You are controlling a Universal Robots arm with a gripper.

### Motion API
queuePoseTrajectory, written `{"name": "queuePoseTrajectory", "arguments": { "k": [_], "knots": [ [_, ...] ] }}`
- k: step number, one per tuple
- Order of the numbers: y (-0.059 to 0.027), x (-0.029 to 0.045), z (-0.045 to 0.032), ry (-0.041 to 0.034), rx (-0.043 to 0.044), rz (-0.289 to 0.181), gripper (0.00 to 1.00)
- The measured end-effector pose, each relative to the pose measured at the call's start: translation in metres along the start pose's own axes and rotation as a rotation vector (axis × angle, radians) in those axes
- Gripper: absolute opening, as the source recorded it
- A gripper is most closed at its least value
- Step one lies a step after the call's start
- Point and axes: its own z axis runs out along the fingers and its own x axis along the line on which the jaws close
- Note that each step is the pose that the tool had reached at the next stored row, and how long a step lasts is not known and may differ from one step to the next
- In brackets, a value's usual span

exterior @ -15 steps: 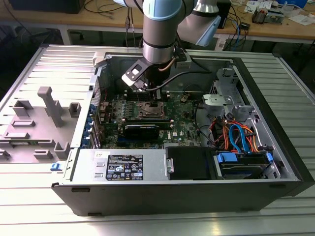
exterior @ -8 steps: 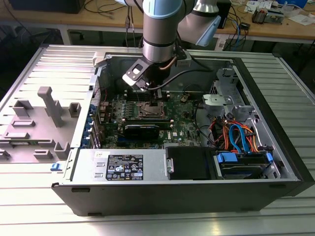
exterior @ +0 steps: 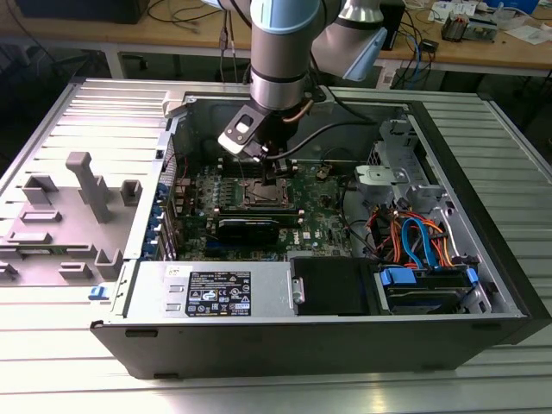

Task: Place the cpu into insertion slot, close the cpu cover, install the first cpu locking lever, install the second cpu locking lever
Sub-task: 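Install the first cpu locking lever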

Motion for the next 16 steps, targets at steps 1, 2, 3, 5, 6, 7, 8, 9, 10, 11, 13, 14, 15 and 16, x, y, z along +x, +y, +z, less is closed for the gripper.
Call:
{"name": "queuePoseTrajectory", "arguments": {
  "k": [1, 2, 3, 5, 6, 7, 8, 9, 10, 11, 13, 14, 15, 16],
  "knots": [
    [0.0000, 0.0000, 0.0001, 0.0006, -0.0002, -0.004, 0.11],
    [0.0000, 0.0000, 0.0000, 0.0006, -0.0001, -0.005, 0.11],
    [0.0000, 0.0000, 0.0001, 0.0007, 0.0000, -0.006, 0.11],
    [0.0000, 0.0000, 0.0000, 0.0006, 0.0000, -0.008, 0.11],
    [0.0000, 0.0000, 0.0000, 0.0006, 0.0001, -0.008, 0.11],
    [0.0000, 0.0000, 0.0000, 0.0006, 0.0001, -0.008, 0.11],
    [0.0000, 0.0000, 0.0000, 0.0006, 0.0000, -0.008, 0.11],
    [0.0000, 0.0000, 0.0000, 0.0006, 0.0000, -0.008, 0.11],
    [0.0000, 0.0000, 0.0000, 0.0006, 0.0000, -0.008, 0.11],
    [0.0000, 0.0000, 0.0000, 0.0006, 0.0000, -0.008, 0.11],
    [0.0000, 0.0000, 0.0000, 0.0006, 0.0001, -0.008, 0.11],
    [0.0000, 0.0000, 0.0000, 0.0006, 0.0001, -0.008, 0.11],
    [0.0000, 0.0000, 0.0000, 0.0007, 0.0000, -0.008, 0.11],
    [0.0000, 0.0000, 0.0000, 0.0006, 0.0001, -0.008, 0.11]
  ]
}}
